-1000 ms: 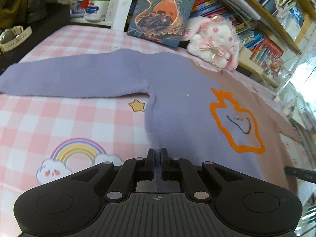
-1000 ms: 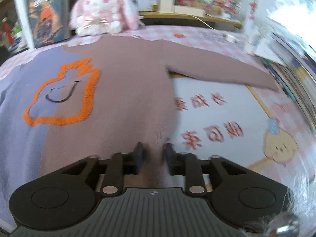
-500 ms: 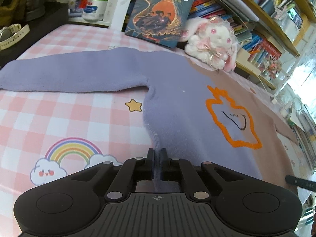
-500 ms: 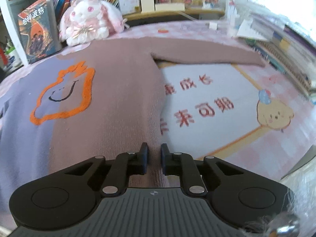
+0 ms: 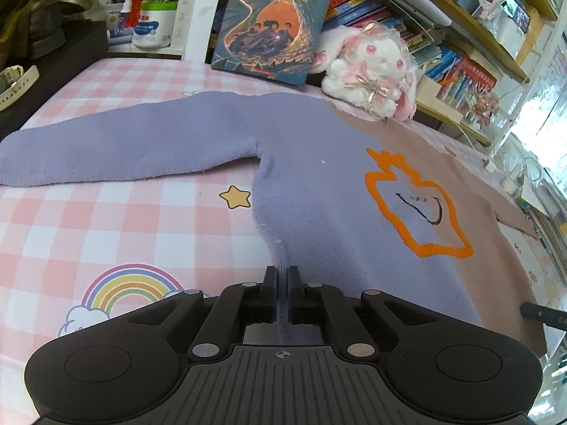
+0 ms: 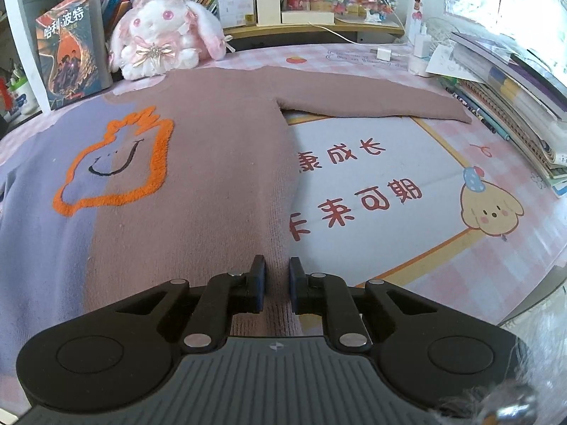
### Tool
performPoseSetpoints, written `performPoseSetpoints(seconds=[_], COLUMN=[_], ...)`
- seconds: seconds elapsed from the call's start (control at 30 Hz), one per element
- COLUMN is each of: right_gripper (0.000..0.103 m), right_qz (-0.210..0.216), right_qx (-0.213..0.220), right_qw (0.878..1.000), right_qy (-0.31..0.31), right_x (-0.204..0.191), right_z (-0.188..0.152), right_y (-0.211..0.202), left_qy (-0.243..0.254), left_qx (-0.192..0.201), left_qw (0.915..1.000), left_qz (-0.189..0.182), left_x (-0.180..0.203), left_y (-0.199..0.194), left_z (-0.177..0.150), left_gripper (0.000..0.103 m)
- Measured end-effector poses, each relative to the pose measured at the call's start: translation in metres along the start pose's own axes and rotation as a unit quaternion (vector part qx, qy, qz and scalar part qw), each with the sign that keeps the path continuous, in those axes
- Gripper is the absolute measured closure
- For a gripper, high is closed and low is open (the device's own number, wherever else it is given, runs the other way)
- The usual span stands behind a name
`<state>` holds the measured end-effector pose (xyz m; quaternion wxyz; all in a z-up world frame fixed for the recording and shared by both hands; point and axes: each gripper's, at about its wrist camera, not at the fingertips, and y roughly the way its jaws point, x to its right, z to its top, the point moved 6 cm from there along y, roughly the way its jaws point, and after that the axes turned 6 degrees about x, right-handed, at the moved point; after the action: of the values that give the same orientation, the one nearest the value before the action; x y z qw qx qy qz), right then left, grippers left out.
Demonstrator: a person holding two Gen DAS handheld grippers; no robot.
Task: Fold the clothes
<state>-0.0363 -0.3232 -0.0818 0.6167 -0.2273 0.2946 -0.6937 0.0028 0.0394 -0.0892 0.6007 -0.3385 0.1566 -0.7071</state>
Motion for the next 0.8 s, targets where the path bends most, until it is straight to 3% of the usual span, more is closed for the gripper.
performPoseSetpoints(seconds=[0.1,0.17,0.23,0.3,0.33,0.37,0.4,0.63,0.8], right_gripper=[0.084,0.072,0.061,0.052,0.043,0.033,0.03,0.004,0.001], right_qz=[-0.008,-0.011,-0.004,-0.003,-0.003,-0.003,0.001,0.006,0.02], right_qx=[-0.002,-0.002,0.007,0.016,0.02,0.025,0.03,0.054,0.067], right_qw=[1.0,1.0,1.0,1.0,1.0,1.0,0.999,0.995,0.991], right_qy=[-0.001,0.002,0.004,-0.004,-0.008,-0.011,-0.017,-0.084,-0.11], right_x=[0.002,0.002,0.001,-0.002,-0.004,-0.005,-0.007,-0.013,-0.009], right_z=[0.002,0.002,0.001,0.001,0.001,0.001,0.001,0.001,-0.008], right_y=[0.0,-0.004,-0.01,-0.018,-0.022,-0.025,-0.028,-0.049,-0.064], left_qy=[-0.002,-0.002,-0.002,-0.005,-0.005,-0.003,-0.001,0.028,0.054], left_qx=[0.002,0.013,0.023,0.03,0.032,0.033,0.035,0.043,0.049], left_qw=[1.0,0.9999,0.9997,0.9994,0.9992,0.999,0.9988,0.9962,0.9939], left_qz=[0.009,0.011,0.013,0.017,0.022,0.028,0.034,0.071,0.082], left_x=[0.002,0.007,0.012,0.02,0.025,0.031,0.037,0.076,0.1], left_y=[-0.007,-0.017,-0.027,-0.038,-0.041,-0.045,-0.048,-0.068,-0.078], left_z=[0.0,-0.001,-0.001,-0.005,-0.007,-0.01,-0.013,-0.03,-0.042], left_gripper=[0.096,0.094,0.085,0.068,0.063,0.048,0.035,0.016,0.011])
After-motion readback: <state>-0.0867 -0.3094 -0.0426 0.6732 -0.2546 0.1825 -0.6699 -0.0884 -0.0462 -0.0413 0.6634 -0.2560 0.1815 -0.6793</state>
